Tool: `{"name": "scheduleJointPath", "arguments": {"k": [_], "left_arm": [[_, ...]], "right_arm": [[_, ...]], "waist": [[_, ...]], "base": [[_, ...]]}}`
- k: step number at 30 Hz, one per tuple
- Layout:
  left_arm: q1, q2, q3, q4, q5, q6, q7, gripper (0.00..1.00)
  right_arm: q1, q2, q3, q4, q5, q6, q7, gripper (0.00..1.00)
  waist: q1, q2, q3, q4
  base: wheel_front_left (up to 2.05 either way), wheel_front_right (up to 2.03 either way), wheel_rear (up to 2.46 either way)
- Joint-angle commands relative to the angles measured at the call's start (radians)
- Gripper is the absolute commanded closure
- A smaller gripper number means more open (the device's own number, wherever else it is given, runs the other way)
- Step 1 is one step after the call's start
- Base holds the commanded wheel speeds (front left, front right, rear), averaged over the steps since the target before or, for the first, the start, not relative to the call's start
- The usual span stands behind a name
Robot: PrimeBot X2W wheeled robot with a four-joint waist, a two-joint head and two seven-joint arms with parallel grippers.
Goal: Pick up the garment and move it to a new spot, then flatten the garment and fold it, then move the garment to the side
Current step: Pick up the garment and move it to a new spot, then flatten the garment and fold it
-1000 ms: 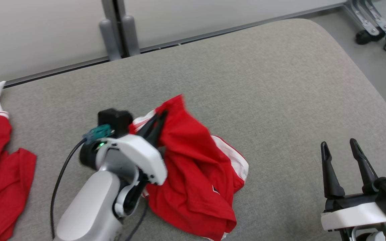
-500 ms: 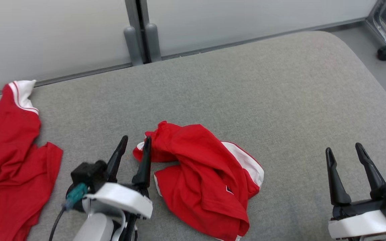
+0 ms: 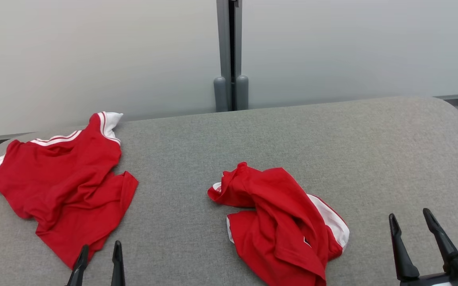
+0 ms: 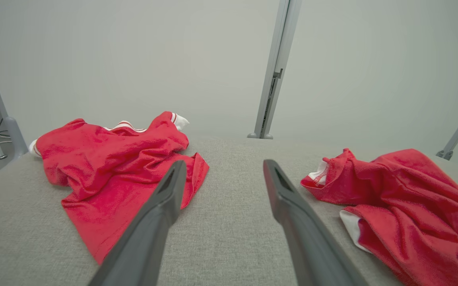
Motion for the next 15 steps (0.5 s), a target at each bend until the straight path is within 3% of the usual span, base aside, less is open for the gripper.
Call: {"name": "scheduleJointPath", "arguments": {"k": [1, 9, 15], "left_arm": [[0.026, -0.002, 0.029, -0.008, 0.013, -0.013, -0.001, 0.0], [0.085, -0.01, 0.098, -0.029, 0.034, -0.039, -0.001, 0.0], [0.094, -0.011, 0.094, -0.032, 0.008, -0.024, -0.001, 0.0]], "right_arm": [[0.02, -0.005, 0.004, 0.01, 0.003, 0.0, -0.005, 0.0], [0.045, -0.005, 0.011, 0.043, 0.017, 0.0, -0.005, 0.0], [0.049, -0.005, 0.009, 0.055, 0.022, 0.0, -0.005, 0.0]], "waist": [[0.0, 0.0, -0.031, 0.032], [0.0, 0.0, -0.049, 0.045], [0.0, 0.0, -0.053, 0.051]], "base": [[0.0, 0.0, 0.0], [0.0, 0.0, 0.0], [0.0, 0.0, 0.0]]}}
